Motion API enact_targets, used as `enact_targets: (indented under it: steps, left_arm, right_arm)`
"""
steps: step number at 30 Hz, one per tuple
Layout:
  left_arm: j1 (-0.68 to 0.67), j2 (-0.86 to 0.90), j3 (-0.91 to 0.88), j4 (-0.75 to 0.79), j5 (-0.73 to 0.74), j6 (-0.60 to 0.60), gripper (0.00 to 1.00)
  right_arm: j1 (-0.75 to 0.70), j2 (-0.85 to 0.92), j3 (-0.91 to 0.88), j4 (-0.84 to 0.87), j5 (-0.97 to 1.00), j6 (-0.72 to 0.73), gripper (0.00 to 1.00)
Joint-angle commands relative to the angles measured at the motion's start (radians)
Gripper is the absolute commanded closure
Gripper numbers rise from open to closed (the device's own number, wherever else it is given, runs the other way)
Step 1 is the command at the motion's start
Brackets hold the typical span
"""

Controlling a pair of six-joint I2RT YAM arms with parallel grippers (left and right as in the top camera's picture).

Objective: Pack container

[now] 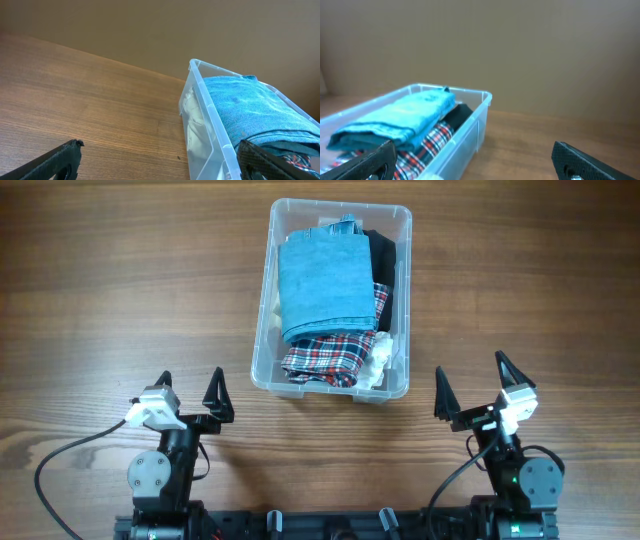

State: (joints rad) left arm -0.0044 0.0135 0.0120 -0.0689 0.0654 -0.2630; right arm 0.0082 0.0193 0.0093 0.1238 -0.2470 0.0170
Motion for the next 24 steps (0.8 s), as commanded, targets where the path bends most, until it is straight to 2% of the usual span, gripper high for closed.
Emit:
enact_targets:
  steps: [1, 24]
  left_arm:
    - [0.007, -0.011, -0.006, -0.003, -0.013, 0.021, 0.00]
    - [0.007, -0.011, -0.006, -0.003, -0.013, 0.021, 0.00]
  right_arm:
    - [0.006, -0.016, -0.005, -0.068, -0.020, -0.069, 0.00]
    - [0.005, -0.008, -0.004, -0.102, -0.023, -0.040, 0.00]
